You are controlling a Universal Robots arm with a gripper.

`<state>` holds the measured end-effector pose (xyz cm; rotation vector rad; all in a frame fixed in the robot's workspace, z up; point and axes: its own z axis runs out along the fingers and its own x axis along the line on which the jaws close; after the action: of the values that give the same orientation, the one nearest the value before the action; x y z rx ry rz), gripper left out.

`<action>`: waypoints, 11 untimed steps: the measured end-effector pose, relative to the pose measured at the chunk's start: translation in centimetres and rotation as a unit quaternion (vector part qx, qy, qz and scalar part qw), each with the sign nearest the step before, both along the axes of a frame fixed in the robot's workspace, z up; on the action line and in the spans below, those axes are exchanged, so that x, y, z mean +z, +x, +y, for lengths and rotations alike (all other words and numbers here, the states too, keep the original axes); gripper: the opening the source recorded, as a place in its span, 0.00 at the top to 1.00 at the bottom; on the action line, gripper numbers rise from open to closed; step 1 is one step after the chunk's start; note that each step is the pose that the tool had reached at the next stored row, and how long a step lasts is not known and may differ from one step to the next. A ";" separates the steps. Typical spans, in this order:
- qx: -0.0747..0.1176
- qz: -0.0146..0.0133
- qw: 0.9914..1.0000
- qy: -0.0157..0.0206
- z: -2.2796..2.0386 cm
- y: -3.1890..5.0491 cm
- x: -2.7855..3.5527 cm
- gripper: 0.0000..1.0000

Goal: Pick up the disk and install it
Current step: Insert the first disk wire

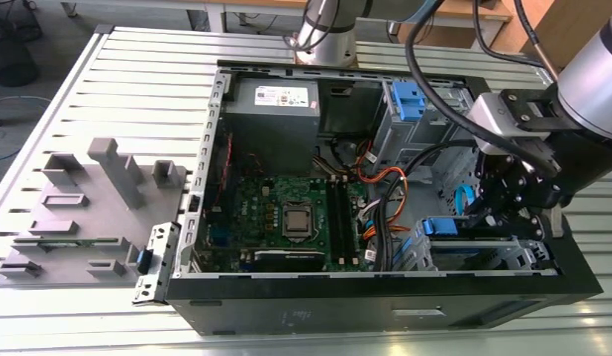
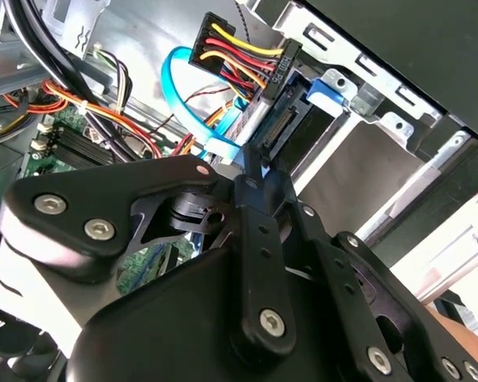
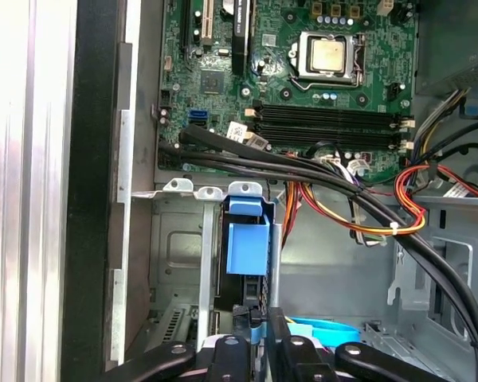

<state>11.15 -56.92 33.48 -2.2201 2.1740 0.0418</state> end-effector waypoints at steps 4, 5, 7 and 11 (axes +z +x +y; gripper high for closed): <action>0.000 0.000 1.000 0.000 0.00 0.00 1.02 0.76; 0.000 0.000 1.000 0.000 0.00 0.00 1.28 0.76; 0.000 0.000 1.000 0.000 0.00 0.00 1.70 0.76; 0.000 0.000 1.000 0.000 0.00 0.00 1.75 0.76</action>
<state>11.15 -56.92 35.23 -2.2199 2.1737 0.0425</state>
